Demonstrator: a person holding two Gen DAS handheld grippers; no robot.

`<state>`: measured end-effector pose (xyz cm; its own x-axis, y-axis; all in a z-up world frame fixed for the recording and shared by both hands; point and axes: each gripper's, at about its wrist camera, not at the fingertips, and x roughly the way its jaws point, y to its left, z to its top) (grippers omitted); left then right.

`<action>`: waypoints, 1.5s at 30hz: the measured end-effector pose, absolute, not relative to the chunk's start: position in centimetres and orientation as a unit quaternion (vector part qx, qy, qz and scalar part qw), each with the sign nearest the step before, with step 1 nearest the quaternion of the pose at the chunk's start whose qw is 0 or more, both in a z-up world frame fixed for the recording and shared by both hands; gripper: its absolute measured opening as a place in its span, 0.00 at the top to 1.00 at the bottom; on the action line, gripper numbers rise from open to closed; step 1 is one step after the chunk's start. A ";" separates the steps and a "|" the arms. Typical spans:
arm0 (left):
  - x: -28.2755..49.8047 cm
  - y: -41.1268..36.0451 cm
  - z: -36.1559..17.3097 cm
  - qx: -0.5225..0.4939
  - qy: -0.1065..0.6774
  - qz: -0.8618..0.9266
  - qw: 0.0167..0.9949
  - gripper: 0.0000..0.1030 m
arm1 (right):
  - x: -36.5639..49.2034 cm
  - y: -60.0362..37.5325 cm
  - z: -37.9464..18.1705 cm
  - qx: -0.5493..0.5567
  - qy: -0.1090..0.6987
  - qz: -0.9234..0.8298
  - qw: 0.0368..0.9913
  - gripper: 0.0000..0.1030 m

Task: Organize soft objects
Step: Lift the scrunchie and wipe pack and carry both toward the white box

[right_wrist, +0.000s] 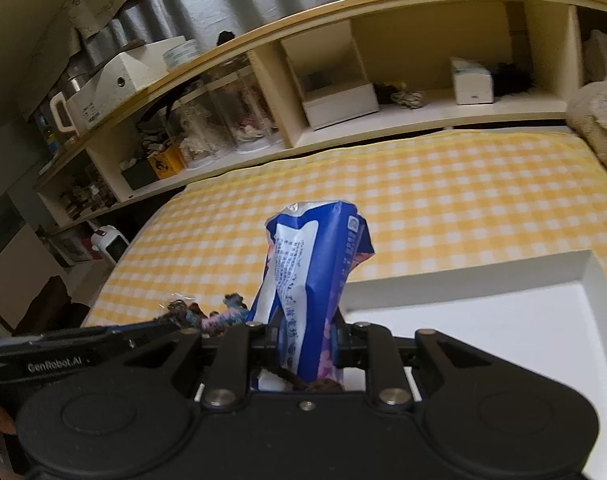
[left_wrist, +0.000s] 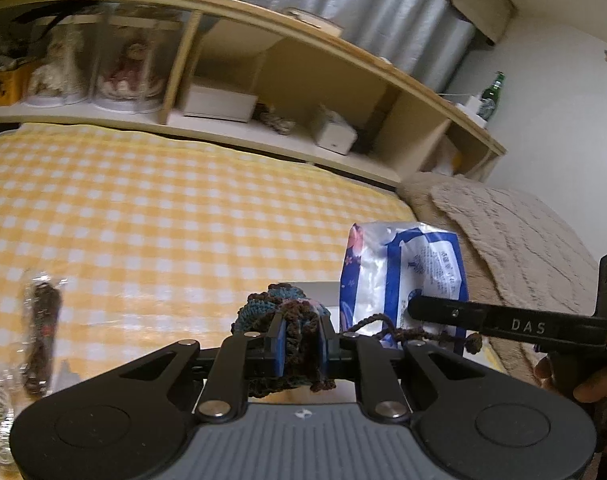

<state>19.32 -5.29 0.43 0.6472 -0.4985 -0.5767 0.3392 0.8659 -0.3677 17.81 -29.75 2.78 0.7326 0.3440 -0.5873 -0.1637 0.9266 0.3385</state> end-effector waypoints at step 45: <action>17.4 -28.8 -9.4 -0.020 0.456 -0.375 0.807 0.89 | 14.3 -47.7 -6.2 0.016 0.490 0.086 0.868 0.80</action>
<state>17.44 -28.80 -9.39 0.3033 -0.6236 -0.7205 0.5871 0.7179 -0.3741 14.32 -47.65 -6.21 0.5057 0.1658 -0.8467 -0.1340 0.9845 0.1127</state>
